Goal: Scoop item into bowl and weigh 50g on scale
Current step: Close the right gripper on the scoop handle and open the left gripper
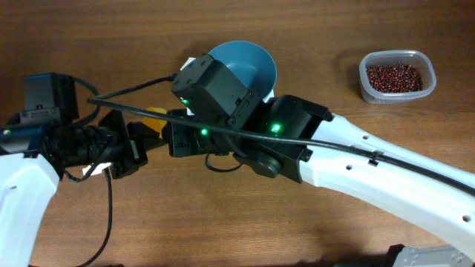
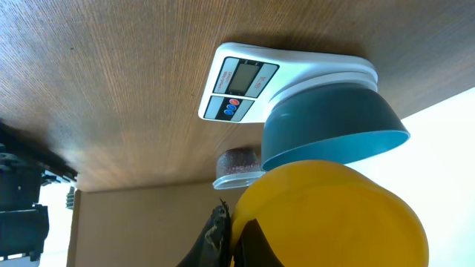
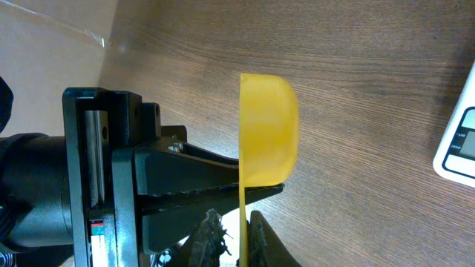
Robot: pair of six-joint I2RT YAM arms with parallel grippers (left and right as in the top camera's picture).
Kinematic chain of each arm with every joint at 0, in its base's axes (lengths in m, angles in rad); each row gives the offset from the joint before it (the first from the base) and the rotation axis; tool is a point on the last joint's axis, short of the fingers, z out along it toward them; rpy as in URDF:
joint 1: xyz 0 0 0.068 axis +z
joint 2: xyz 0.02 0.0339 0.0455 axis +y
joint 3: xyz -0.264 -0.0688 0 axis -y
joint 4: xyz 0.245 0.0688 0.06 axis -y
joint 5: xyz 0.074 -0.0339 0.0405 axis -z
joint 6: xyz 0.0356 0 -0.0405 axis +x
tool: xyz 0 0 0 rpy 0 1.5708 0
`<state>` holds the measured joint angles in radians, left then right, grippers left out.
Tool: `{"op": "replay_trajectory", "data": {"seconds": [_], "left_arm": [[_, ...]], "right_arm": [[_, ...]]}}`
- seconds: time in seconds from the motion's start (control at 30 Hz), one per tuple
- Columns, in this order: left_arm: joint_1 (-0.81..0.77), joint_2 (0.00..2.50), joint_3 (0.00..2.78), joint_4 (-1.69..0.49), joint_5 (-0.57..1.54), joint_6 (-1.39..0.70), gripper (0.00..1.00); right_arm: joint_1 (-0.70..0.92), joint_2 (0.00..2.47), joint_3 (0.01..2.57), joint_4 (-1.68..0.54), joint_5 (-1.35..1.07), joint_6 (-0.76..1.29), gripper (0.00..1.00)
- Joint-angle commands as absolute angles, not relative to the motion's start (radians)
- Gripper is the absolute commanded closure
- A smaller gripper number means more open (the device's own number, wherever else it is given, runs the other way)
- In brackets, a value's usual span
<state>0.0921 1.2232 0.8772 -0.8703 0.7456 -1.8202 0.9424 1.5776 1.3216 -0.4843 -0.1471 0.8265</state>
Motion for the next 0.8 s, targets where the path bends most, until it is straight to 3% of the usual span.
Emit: {"op": "replay_trajectory", "data": {"seconds": [0.0, 0.1, 0.17, 0.37, 0.4, 0.43, 0.47, 0.53, 0.63, 0.7, 0.77], "left_arm": [[0.09, 1.229, 0.883, -0.876, 0.74, -1.781, 1.0], [0.09, 1.229, 0.883, -0.876, 0.74, -1.781, 1.0], [0.09, 1.229, 0.883, -0.876, 0.741, -1.778, 1.0], [0.09, 1.229, 0.883, -0.895, 0.736, -1.746, 1.0], [0.09, 1.229, 0.883, -0.895, 0.733, -1.728, 0.94], [0.09, 1.229, 0.883, -0.895, 0.716, -1.721, 0.81], [0.09, 1.229, 0.883, -0.903, 0.706, -1.721, 0.59], [0.09, 1.229, 0.883, -0.91, 0.707, -1.721, 0.26], [0.09, 1.229, 0.883, -0.91, 0.706, -1.721, 0.12], [0.09, 1.229, 0.883, -0.91, 0.622, -1.608, 0.11], [0.09, 1.229, 0.883, -0.91, 0.52, -1.453, 0.04]], "right_arm": [[0.948, 1.578, 1.322, -0.459, -0.122, 0.815, 0.84], [0.948, 1.578, 1.322, -0.46, -0.123, 0.815, 0.86], [0.948, 1.578, 1.322, -0.46, -0.123, 0.815, 0.96], [0.948, 1.578, 1.322, -0.465, -0.123, 0.815, 0.96], [0.948, 1.578, 1.322, -0.472, -0.122, 0.815, 0.96], [0.948, 1.578, 1.322, -0.472, -0.122, 0.815, 0.96], [0.948, 1.578, 1.322, -0.479, -0.122, 0.815, 0.96], [0.948, 1.578, 1.322, -0.566, -0.117, 0.815, 0.96], [0.948, 1.578, 1.322, -0.654, -0.057, 0.815, 0.96], [0.948, 1.577, 1.322, -0.696, -0.059, 0.815, 0.96], [0.948, 1.577, 1.322, -0.778, -0.059, 0.815, 0.96]]}}
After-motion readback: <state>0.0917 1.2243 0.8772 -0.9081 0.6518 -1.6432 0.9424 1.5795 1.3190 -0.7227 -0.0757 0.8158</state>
